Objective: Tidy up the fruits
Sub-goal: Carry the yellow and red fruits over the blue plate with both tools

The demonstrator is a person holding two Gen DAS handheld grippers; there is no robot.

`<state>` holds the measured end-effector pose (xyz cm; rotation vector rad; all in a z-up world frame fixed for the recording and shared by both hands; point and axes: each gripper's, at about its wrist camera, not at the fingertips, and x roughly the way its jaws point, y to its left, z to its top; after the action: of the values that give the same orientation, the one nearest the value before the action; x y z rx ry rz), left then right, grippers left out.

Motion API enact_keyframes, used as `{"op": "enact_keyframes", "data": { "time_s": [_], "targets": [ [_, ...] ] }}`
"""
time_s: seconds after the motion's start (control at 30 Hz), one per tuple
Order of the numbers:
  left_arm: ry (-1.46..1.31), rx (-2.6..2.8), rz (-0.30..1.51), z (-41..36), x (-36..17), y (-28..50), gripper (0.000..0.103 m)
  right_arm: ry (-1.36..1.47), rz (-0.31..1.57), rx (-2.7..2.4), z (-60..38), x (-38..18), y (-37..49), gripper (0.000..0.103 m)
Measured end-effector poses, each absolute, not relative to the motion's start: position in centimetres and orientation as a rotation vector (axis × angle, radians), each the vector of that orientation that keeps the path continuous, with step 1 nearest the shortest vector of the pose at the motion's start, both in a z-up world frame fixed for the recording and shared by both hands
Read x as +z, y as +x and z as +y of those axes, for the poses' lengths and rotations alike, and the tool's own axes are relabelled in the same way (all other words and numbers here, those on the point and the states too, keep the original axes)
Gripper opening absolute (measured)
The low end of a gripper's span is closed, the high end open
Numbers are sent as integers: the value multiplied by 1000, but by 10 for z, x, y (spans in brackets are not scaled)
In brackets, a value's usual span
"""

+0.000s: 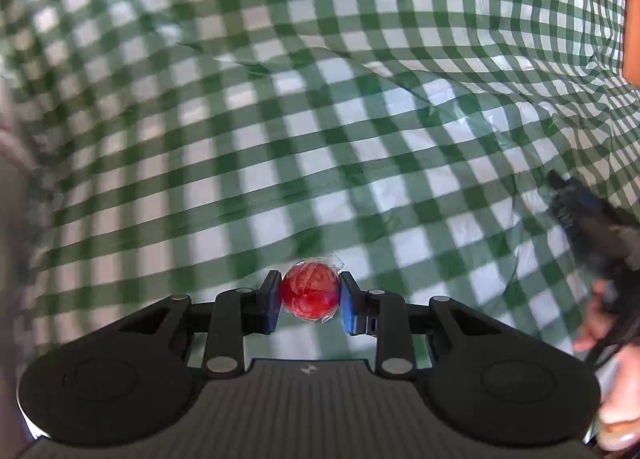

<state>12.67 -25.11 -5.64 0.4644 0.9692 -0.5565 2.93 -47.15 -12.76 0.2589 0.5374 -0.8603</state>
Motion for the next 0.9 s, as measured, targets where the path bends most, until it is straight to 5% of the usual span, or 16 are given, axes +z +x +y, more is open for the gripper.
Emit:
{"op": "enact_keyframes", "data": {
  "time_s": [0.43,0.9],
  "targets": [
    [426,-351,1032,-39,4,30,33,169,593,-401,-260,6,-83,25],
    [248,-326,998,61,17,-9,33,-144,597,-122,-98,38,-93,25]
  ]
}}
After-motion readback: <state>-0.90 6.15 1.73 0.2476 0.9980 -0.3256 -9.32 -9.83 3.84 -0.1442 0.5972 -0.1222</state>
